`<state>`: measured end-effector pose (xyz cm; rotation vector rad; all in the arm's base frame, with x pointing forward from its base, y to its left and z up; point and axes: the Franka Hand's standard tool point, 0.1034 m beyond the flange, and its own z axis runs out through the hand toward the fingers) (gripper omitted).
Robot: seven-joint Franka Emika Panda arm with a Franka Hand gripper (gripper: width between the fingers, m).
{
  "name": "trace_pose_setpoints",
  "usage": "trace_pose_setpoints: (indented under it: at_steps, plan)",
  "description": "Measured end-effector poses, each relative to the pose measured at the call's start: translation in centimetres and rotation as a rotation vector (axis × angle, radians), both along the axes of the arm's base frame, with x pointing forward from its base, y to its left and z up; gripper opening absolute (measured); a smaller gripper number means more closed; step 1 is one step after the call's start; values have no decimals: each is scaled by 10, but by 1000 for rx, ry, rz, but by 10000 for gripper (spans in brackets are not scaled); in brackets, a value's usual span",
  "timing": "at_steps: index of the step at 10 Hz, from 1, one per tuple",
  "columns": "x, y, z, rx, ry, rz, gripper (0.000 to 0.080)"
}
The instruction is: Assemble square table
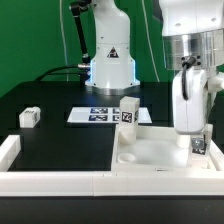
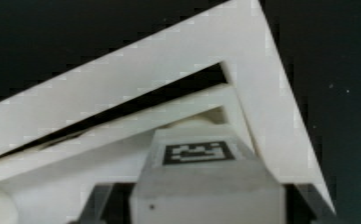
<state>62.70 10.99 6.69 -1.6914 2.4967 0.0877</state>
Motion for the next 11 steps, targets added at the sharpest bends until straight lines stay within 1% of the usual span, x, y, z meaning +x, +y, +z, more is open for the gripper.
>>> trace_pose_setpoints:
  at_steps: [1,2,3,4,5,6,7,11]
  plan:
    - [0,0,0,0,1,1,444]
    - [0,0,0,0,1,2,444]
    - [1,0,2,-1,-5,18,572]
    - [3,-4,25,7,-36,65,635]
    - [3,-14,42,4,-53,128,635]
    - [6,-22,48,-4,-65,131,645]
    - [4,-18,42,-5,-57,136,648]
    - [4,-19,40,-9,-56,155,649]
